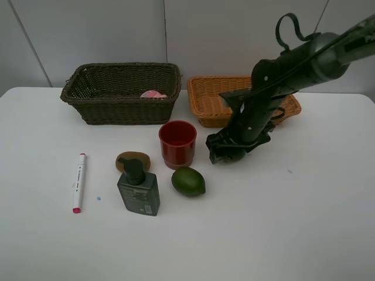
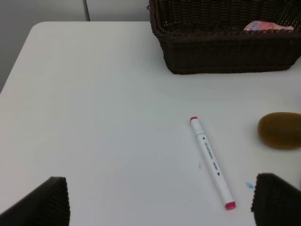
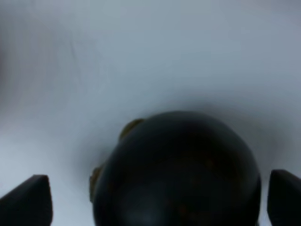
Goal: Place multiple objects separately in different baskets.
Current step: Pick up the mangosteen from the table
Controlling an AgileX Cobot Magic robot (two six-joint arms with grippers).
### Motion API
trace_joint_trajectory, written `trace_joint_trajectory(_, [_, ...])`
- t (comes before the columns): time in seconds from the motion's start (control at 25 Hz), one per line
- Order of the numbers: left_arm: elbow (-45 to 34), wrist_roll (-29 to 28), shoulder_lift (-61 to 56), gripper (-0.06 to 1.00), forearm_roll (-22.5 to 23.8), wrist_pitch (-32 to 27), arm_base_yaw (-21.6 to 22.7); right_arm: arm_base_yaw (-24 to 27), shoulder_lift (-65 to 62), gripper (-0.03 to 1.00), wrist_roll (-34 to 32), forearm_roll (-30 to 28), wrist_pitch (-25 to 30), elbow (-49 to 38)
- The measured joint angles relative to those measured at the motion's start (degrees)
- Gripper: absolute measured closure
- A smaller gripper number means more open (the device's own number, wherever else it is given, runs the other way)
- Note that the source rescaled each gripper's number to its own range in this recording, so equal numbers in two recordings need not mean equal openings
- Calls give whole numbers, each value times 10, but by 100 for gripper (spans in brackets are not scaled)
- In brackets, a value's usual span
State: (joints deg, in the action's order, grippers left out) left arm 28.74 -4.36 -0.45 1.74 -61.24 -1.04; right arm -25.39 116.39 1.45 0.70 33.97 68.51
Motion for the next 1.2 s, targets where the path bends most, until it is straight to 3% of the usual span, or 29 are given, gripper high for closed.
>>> trace_joint_trajectory(0.48, [0,0,0,-5,0,0,0,6,0,-2,0,0,-2,0])
trace_joint_trajectory(0.56, [0,0,0,-5,0,0,0,6,0,6,0,0,-2,0])
trace_joint_trajectory(0.6, [0,0,0,-5,0,0,0,6,0,15,0,0,-2,0])
trace_joint_trajectory(0.64, [0,0,0,-5,0,0,0,6,0,30,0,-1,-2,0])
trace_joint_trajectory(1.2, [0,0,0,-5,0,0,0,6,0,30,-2,3,-3,0])
